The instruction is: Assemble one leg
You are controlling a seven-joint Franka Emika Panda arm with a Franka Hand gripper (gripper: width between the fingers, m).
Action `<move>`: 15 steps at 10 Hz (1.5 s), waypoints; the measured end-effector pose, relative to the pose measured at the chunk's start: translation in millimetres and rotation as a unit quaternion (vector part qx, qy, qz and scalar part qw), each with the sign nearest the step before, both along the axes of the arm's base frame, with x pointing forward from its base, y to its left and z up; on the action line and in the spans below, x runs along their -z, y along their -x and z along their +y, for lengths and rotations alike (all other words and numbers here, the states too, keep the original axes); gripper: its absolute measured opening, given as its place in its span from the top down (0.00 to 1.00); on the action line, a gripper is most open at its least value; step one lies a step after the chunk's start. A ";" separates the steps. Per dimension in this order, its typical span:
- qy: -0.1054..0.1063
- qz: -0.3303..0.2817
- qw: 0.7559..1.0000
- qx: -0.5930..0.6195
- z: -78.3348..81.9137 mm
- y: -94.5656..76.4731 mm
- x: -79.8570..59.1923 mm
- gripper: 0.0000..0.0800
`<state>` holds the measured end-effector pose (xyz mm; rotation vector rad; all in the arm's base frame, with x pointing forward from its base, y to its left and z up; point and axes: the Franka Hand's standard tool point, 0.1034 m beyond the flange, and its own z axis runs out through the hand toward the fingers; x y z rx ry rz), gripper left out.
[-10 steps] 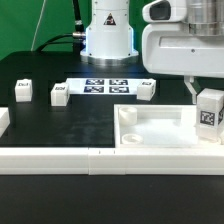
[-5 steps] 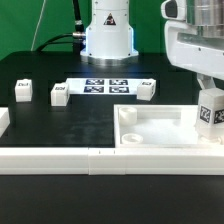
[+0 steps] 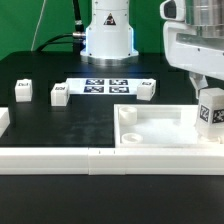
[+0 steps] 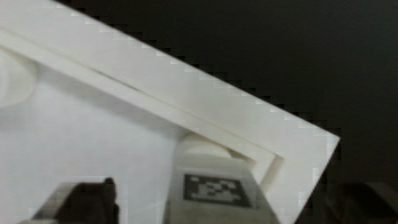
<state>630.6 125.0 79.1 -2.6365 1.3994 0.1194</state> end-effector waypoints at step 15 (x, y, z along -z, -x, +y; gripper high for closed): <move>0.055 -0.077 0.822 -0.561 -2.9 -6.6 -0.6 0.52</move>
Offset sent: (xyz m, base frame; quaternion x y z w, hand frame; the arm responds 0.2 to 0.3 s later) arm 0.0112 -0.0097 0.0015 -0.0373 0.0166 -0.2585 0.9651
